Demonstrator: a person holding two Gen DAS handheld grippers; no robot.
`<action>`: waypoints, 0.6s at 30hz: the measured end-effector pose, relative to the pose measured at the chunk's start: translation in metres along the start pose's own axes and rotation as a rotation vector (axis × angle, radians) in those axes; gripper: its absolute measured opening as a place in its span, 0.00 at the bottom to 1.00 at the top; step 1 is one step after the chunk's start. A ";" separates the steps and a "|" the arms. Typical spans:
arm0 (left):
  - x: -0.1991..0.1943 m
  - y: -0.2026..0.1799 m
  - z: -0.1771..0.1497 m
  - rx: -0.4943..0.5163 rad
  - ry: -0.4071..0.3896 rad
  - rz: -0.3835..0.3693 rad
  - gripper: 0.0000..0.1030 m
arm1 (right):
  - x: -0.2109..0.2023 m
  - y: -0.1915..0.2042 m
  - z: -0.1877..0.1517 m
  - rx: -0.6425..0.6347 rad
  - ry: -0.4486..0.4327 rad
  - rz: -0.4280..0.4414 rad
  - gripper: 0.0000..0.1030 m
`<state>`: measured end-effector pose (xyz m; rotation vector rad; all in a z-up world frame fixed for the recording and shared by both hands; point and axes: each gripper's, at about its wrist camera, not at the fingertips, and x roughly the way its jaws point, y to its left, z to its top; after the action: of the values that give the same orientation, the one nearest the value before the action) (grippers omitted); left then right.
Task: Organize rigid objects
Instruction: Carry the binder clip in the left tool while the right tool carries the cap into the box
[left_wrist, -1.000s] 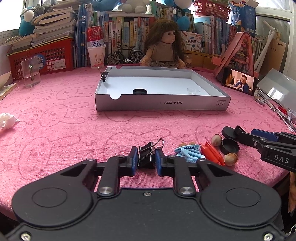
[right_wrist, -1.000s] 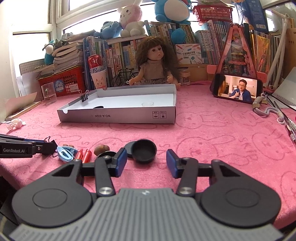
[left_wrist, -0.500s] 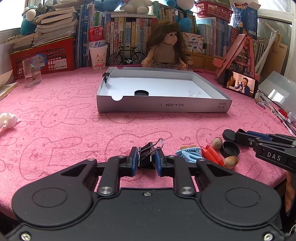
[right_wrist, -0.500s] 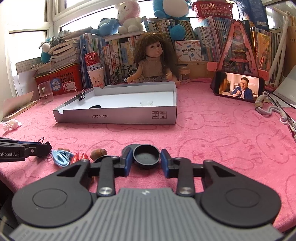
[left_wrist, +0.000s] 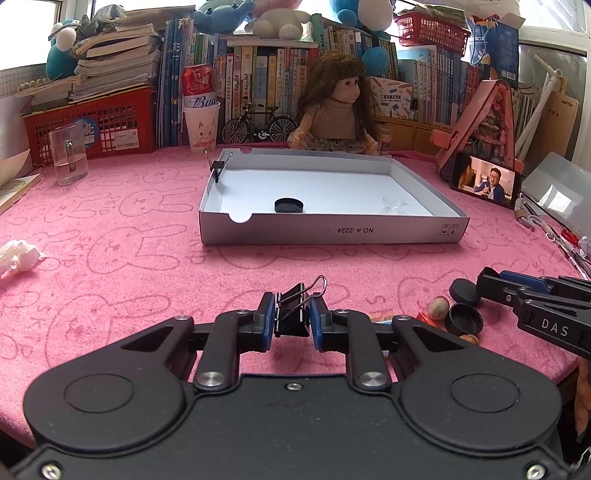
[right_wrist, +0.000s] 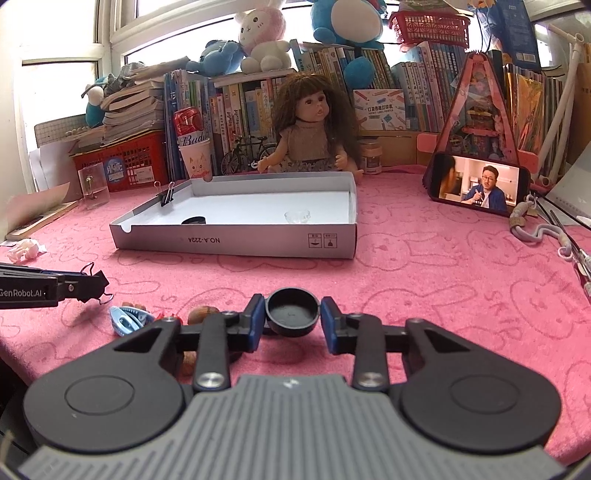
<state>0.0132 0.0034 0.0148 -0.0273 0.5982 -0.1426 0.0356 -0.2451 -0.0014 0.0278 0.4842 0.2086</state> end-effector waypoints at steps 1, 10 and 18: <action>0.000 0.000 0.001 -0.001 -0.003 0.002 0.19 | 0.000 0.000 0.001 0.000 0.000 -0.002 0.37; 0.003 0.000 0.013 -0.005 -0.035 0.007 0.19 | 0.006 0.006 0.011 -0.009 -0.008 -0.005 0.37; 0.009 -0.002 0.030 -0.013 -0.053 0.005 0.19 | 0.017 0.009 0.026 -0.004 0.006 -0.030 0.37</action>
<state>0.0366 -0.0007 0.0347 -0.0422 0.5458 -0.1327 0.0604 -0.2325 0.0145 0.0161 0.4900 0.1800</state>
